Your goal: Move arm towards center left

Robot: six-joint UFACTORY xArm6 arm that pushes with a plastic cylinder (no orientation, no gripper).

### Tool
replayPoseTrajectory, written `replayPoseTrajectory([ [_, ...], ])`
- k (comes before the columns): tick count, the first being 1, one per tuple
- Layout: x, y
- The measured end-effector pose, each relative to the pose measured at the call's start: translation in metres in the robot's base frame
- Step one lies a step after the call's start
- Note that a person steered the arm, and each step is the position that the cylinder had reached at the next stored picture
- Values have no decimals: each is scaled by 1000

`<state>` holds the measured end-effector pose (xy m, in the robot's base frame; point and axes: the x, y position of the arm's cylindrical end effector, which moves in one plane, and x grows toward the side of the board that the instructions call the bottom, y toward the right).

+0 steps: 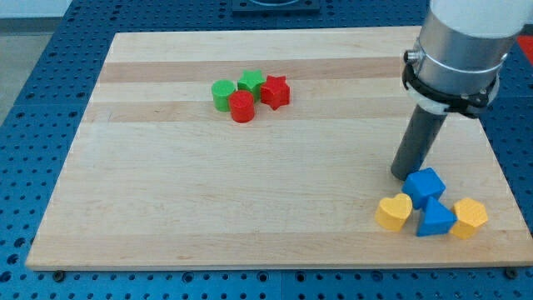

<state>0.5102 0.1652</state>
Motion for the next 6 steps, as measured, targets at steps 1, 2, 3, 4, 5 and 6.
replayPoseTrajectory([
  [1,2,0],
  [2,-16,-29],
  [3,-15,-101],
  [4,3,-211],
  [5,-23,-302],
  [6,-80,-342],
])
